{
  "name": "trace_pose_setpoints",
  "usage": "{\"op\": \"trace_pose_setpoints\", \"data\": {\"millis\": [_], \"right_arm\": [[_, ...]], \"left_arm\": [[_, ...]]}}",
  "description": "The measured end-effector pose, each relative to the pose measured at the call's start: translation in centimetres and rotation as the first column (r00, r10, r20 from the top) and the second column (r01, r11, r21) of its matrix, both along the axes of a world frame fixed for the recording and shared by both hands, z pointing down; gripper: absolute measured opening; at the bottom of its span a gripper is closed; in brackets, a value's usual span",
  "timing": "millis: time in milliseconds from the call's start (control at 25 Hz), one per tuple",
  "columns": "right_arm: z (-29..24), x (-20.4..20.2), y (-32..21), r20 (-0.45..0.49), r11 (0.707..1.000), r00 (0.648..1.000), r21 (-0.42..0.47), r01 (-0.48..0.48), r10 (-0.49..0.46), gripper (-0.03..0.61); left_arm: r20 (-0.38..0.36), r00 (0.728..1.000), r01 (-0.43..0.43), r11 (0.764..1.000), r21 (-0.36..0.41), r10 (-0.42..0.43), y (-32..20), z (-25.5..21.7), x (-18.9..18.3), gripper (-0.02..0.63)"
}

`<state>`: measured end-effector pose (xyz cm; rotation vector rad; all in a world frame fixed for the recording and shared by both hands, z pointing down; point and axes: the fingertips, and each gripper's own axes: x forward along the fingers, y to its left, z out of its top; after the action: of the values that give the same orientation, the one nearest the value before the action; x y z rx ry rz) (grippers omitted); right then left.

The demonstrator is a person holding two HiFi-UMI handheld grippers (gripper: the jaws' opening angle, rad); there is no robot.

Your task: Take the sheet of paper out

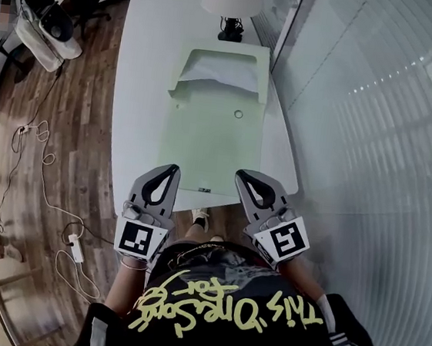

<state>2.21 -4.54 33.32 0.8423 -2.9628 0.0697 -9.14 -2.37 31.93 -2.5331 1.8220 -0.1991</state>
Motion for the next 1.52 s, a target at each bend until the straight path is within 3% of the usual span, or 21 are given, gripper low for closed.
{"op": "trace_pose_setpoints", "data": {"millis": [520,920,1120,1520], "right_arm": [[-0.3,-1.4,-5.9,-0.022,0.998,0.998,-0.025,-0.059,0.058,0.009],[-1.3,-4.0,-8.3,-0.037,0.997,0.997,-0.034,-0.065,0.064,0.009],[-1.1,-5.3,-9.2,-0.047,0.997,0.997,-0.050,-0.065,0.063,0.009],[-0.3,-6.8,-11.5,-0.070,0.993,0.994,-0.071,-0.090,0.085,0.009]], "left_arm": [[0.007,0.999,-0.031,0.999,-0.030,0.031,-6.5,-0.4,-2.7,0.012],[-0.007,1.000,-0.025,0.998,-0.049,0.025,-8.9,-1.0,-5.6,0.012],[0.021,1.000,-0.022,0.998,-0.062,0.023,-9.9,-0.1,-6.7,0.012],[-0.007,0.998,-0.056,0.992,-0.110,0.056,-12.4,1.4,-8.4,0.012]]}}
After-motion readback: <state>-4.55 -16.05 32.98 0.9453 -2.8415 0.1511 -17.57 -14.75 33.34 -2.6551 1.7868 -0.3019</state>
